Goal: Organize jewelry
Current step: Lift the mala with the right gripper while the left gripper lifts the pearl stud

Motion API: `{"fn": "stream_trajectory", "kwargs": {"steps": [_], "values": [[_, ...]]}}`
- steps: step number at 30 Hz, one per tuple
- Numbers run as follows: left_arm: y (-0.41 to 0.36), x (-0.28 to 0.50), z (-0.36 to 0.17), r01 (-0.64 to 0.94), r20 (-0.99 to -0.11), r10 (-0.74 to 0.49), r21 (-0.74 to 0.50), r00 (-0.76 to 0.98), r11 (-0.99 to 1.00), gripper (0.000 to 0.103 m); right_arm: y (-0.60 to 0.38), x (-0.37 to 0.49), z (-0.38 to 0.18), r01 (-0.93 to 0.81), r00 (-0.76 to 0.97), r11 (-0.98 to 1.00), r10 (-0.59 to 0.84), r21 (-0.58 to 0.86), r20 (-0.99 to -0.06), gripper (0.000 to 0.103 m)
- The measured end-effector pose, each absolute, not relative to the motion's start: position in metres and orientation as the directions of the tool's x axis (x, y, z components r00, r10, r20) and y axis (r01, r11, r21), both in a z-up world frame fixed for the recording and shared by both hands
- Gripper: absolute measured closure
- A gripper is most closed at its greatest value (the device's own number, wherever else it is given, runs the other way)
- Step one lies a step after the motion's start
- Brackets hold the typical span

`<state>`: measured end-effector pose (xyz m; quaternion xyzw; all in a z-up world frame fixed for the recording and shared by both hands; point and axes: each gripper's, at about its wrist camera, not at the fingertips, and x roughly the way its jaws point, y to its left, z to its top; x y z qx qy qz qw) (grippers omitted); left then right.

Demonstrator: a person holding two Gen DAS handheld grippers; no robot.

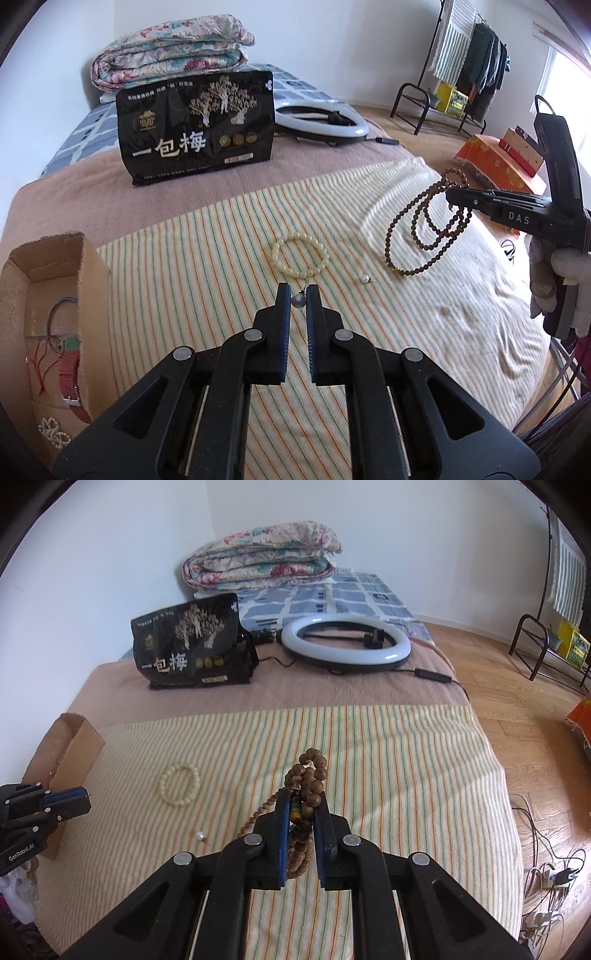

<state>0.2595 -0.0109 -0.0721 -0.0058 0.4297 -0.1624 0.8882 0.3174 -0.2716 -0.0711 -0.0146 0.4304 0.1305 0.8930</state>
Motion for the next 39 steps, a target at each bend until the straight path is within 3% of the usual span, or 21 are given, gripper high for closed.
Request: {"fn": "stream_trajectory", "kwargs": {"steps": [17,39], "values": [[0.035,0.235,-0.010,0.221,-0.659,-0.293,-0.192,0.693,0.956,0.097,-0.238,0.283,-0.006,-0.313,0.683,0.947,0.280,0.076,-0.675,0.094],[0.165,0.175,0.030,0.023,-0.601,-0.143,-0.202,0.787,0.979,0.097,-0.133,0.249,0.049,-0.498,0.650,0.856,0.475,0.140,-0.593,0.094]]}}
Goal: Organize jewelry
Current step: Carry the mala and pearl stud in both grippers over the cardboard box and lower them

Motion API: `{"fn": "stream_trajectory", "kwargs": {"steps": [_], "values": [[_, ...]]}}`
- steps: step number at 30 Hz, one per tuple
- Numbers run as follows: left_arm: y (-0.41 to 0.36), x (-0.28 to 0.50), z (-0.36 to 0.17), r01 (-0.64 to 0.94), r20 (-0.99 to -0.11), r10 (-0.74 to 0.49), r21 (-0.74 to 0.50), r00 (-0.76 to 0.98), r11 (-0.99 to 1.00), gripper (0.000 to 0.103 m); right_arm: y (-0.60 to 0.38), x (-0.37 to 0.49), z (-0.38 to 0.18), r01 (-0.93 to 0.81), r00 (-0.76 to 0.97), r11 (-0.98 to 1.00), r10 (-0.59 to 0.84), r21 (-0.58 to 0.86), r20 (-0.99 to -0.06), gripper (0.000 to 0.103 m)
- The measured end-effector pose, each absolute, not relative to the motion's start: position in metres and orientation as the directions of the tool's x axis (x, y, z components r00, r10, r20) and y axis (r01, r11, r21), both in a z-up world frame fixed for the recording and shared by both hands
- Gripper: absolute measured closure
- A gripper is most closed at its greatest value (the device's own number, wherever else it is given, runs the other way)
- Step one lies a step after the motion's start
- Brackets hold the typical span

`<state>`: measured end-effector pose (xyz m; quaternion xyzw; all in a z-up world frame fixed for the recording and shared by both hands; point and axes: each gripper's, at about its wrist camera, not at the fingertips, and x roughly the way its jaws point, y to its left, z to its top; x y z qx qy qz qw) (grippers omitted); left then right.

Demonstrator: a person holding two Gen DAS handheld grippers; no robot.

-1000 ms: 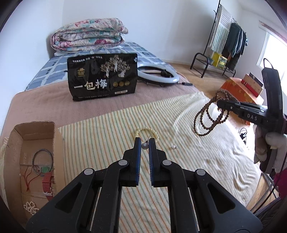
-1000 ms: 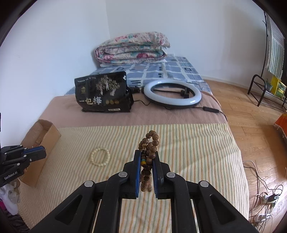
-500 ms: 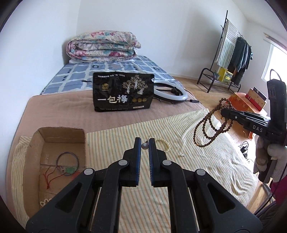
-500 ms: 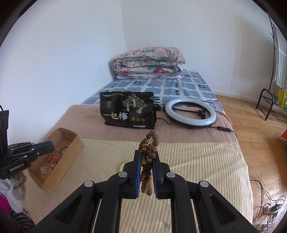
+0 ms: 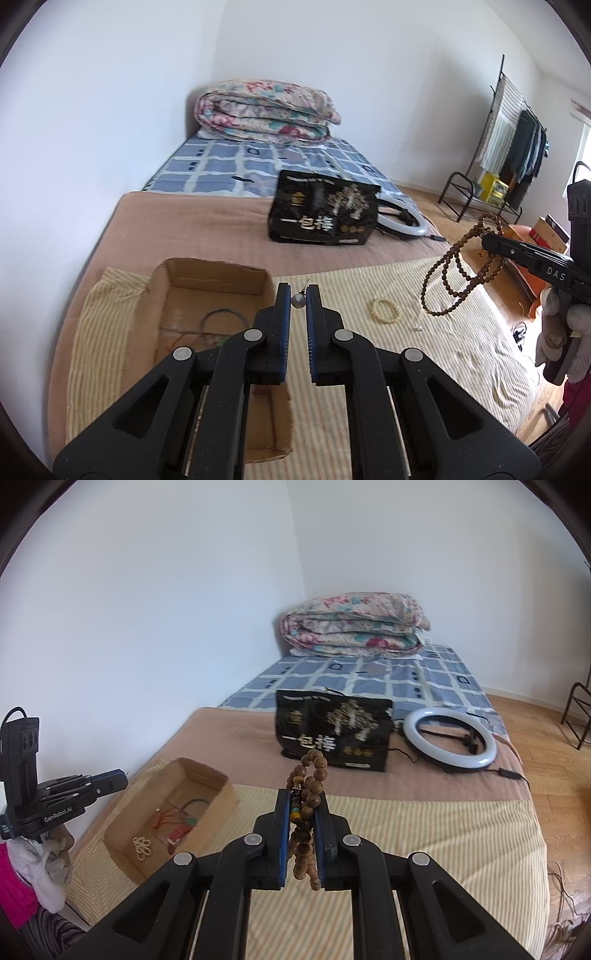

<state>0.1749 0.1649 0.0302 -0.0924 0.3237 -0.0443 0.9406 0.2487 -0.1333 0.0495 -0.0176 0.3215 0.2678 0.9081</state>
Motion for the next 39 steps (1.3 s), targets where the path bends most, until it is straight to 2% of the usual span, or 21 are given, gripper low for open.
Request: {"fn": "stream_trajectory", "kwargs": {"steps": [8,16,39], "values": [[0.207,0.154,0.035,-0.031,-0.594,-0.074,-0.165,0.801,0.986,0.097,-0.080,0.244,0.064,-0.577,0.607,0.801,0.550,0.157,-0.573,0.094],[0.229,0.142,0.023,-0.054,-0.609,-0.066,-0.177,0.791,0.983,0.097,-0.020,0.246,0.062,-0.646,0.553,0.747,0.601,0.160,-0.577,0.094],[0.235,0.147,-0.017,-0.096,-0.666,-0.081,-0.225,0.742,0.970,0.097,0.077,0.286,0.002,-0.682,0.454,0.708,0.605,0.182,-0.654,0.093]]}}
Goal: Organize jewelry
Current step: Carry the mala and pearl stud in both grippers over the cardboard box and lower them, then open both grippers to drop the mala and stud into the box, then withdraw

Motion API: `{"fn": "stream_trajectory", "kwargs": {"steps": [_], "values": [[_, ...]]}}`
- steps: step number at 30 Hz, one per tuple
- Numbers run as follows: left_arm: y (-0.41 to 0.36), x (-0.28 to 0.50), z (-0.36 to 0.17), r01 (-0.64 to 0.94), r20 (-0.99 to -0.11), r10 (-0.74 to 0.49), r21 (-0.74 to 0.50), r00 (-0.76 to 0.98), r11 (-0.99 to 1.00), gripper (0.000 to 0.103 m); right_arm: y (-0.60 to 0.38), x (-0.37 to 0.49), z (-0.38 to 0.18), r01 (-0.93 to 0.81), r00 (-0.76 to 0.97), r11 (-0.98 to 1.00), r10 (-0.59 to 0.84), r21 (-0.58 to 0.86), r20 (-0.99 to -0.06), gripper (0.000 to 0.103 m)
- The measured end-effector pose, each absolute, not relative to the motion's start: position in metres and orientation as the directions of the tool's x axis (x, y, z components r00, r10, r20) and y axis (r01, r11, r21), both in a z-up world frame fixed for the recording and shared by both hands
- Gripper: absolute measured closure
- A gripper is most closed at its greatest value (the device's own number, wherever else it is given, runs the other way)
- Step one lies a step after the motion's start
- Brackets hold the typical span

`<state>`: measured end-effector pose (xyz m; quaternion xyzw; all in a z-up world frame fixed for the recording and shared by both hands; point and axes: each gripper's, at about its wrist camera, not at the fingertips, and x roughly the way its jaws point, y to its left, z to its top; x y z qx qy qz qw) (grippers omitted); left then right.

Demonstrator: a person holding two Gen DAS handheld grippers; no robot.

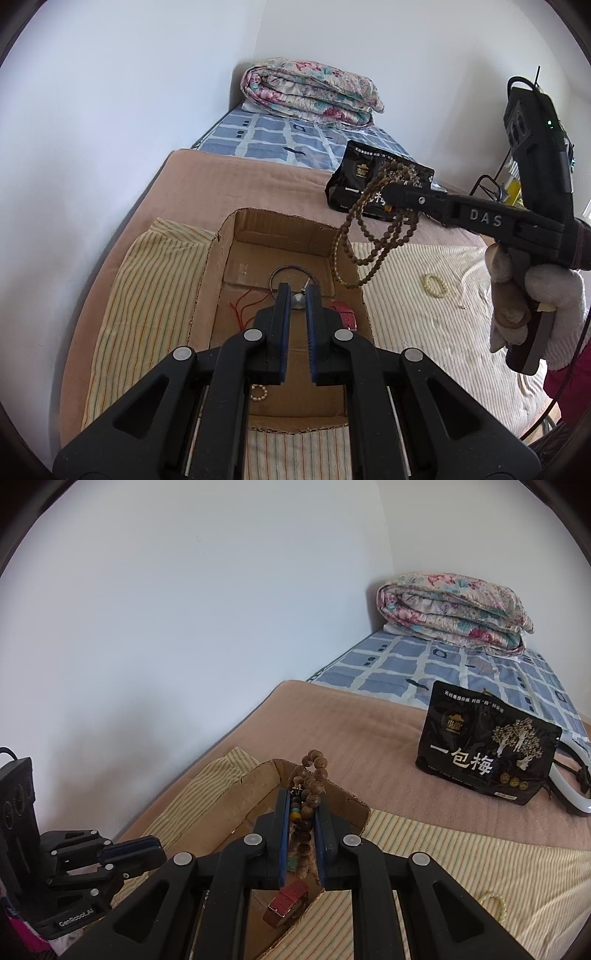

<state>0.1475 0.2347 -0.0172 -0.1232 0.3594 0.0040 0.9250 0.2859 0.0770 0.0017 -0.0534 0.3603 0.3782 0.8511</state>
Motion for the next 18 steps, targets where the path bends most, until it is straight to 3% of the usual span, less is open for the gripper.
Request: {"fn": "stream_trajectory", "kwargs": {"steps": [14,16,18], "values": [[0.232,0.150,-0.022,-0.131,-0.681,-0.004,-0.146,0.732,0.980,0.097,0.095,0.291,-0.022,-0.682,0.420,0.707,0.588,0.187,-0.692,0.090],[0.230,0.151,-0.023,-0.142,-0.687,0.023,-0.117,0.727,0.983,0.095,0.095,0.291,-0.022,-0.683,0.421,0.706,0.589,0.186,-0.690,0.077],[0.230,0.151,-0.024,-0.141,-0.686,0.022,-0.118,0.727,0.983,0.074,0.096,0.289,-0.021,-0.684,0.428,0.707,0.588,0.179,-0.686,0.067]]}}
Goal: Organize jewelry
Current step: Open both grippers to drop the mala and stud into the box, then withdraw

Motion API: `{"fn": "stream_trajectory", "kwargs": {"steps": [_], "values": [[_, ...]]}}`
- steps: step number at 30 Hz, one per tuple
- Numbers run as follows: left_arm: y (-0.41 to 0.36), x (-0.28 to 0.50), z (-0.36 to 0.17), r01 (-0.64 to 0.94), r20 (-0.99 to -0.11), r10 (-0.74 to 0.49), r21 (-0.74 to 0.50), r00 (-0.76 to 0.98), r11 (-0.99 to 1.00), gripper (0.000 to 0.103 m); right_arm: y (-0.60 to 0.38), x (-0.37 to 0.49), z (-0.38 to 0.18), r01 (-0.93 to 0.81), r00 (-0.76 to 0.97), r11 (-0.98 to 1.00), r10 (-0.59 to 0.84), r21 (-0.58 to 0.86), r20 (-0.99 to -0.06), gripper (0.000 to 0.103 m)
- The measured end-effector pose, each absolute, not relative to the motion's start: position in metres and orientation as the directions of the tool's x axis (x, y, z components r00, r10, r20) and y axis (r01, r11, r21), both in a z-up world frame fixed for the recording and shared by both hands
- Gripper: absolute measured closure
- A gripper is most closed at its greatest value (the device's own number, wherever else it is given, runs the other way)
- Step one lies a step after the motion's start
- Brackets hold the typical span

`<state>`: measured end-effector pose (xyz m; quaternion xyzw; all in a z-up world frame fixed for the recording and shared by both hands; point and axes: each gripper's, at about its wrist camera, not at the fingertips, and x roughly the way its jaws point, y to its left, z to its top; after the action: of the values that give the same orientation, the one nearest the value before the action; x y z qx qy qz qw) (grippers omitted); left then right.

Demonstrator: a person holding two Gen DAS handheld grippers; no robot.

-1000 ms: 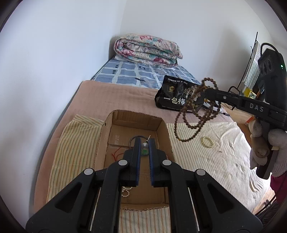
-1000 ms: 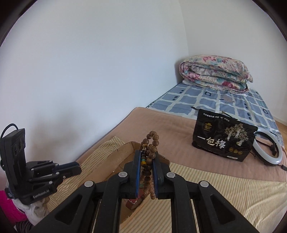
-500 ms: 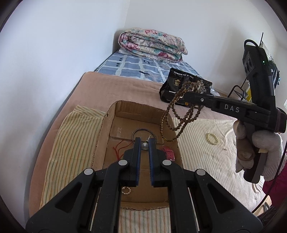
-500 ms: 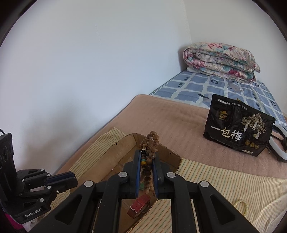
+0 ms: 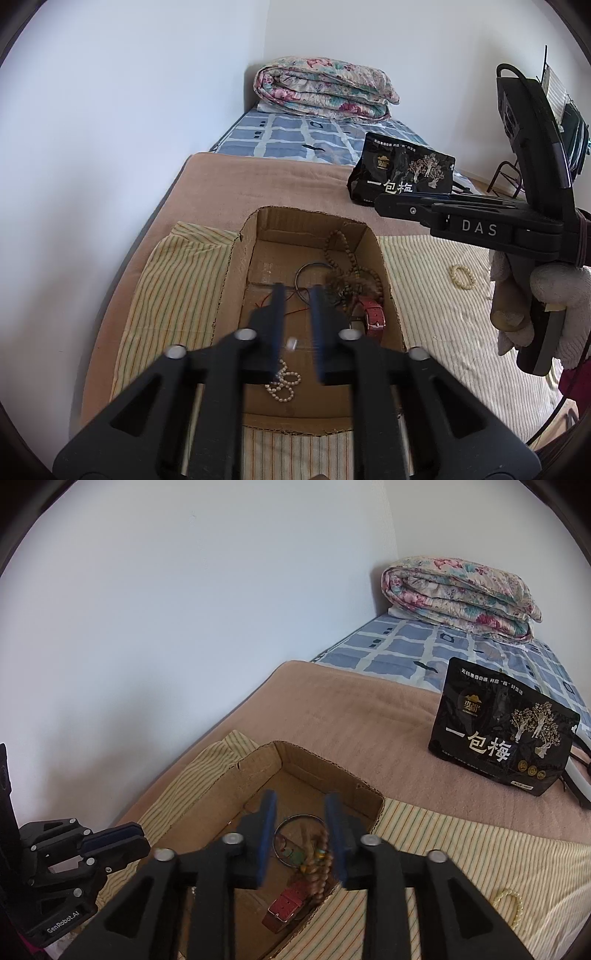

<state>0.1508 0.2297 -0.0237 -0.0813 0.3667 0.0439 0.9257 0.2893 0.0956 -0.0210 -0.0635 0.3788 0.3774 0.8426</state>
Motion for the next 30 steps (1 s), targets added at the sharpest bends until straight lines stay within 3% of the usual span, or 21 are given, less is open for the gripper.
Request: {"fn": "stream_trajectory", "kwargs": {"steps": [1,2,4,7,14,30], "values": [[0.230,0.151,-0.024,-0.146,-0.683,0.025,-0.120,0.730,0.982,0.054,0.096,0.289,-0.021,-0.684,0.431,0.709,0.584,0.173,-0.688,0.059],[0.231,0.150,-0.023,-0.155,-0.675,0.035,-0.117,0.737,0.981,0.044,0.096,0.288,-0.021,-0.683,0.434,0.711,0.579,0.168,-0.690,0.053],[0.232,0.149,-0.021,-0.168,-0.660,0.052,-0.114,0.749,0.979,0.043,0.095,0.288,-0.020,-0.675,0.448,0.720,0.572,0.160,-0.687,0.025],[0.234,0.149,-0.022,-0.178,-0.662,0.058,-0.114,0.747,0.977,0.037,0.092,0.286,-0.018,-0.666,0.469,0.730,0.573,0.157,-0.672,0.014],[0.234,0.149,-0.022,-0.179,-0.661,0.062,-0.111,0.747,0.978,0.034,0.088,0.286,-0.019,-0.650,0.476,0.744,0.556,0.153,-0.681,0.003],[0.218,0.151,-0.007,-0.156,-0.636,0.074,-0.075,0.768,0.985,0.034,0.060,0.281,-0.001,-0.637,0.509,0.759,0.548,0.139,-0.664,0.003]]}}
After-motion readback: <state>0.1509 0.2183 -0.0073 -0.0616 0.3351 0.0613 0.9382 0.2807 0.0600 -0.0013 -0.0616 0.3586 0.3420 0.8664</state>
